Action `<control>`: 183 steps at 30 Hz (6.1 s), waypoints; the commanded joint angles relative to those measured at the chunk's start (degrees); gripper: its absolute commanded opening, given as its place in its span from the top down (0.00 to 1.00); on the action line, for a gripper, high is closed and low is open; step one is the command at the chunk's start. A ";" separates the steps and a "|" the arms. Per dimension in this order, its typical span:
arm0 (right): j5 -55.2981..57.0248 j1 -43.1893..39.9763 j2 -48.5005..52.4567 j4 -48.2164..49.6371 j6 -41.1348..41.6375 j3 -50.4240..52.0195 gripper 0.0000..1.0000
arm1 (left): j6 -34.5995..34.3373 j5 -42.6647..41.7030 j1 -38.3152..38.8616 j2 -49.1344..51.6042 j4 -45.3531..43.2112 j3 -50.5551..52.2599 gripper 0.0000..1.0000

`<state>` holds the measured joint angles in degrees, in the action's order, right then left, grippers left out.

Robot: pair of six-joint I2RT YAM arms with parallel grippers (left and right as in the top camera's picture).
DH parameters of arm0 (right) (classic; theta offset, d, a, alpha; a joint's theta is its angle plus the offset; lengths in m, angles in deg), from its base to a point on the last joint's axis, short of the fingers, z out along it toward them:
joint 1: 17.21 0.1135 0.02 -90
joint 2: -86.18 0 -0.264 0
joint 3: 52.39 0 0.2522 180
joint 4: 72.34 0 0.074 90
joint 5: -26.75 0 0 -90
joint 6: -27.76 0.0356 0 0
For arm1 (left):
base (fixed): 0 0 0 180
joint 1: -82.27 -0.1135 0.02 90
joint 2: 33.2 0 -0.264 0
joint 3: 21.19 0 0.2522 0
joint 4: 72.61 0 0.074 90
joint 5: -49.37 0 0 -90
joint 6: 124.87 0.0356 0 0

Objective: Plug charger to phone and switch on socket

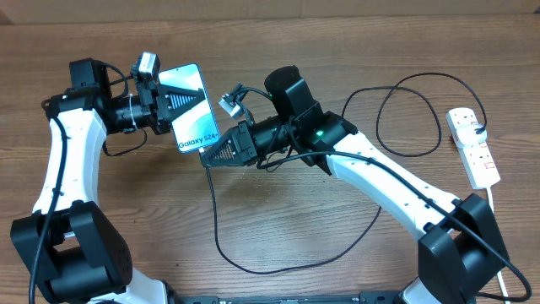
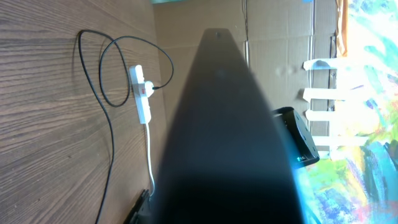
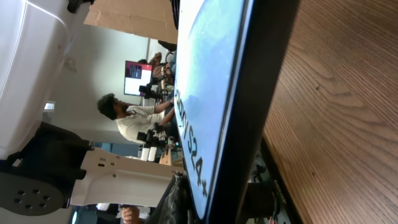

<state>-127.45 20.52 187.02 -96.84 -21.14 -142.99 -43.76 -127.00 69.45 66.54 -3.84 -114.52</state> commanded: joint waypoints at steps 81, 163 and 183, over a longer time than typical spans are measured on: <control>-2.49 -2.51 -0.55 -1.01 -8.07 -0.48 0.96 | -1.01 -0.04 5.25 -1.40 -1.90 -1.55 0.96; 1.38 -9.40 -0.52 3.48 -7.10 -0.42 0.67 | -6.97 2.34 12.85 -1.40 -4.81 -1.55 0.96; 4.22 -10.10 -0.52 -0.39 -7.08 -0.42 0.96 | -7.04 10.56 12.44 -1.40 -7.06 -1.55 0.29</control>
<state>-124.15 10.95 187.06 -97.37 -26.69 -142.68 -50.47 -120.71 82.30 66.30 -10.86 -115.54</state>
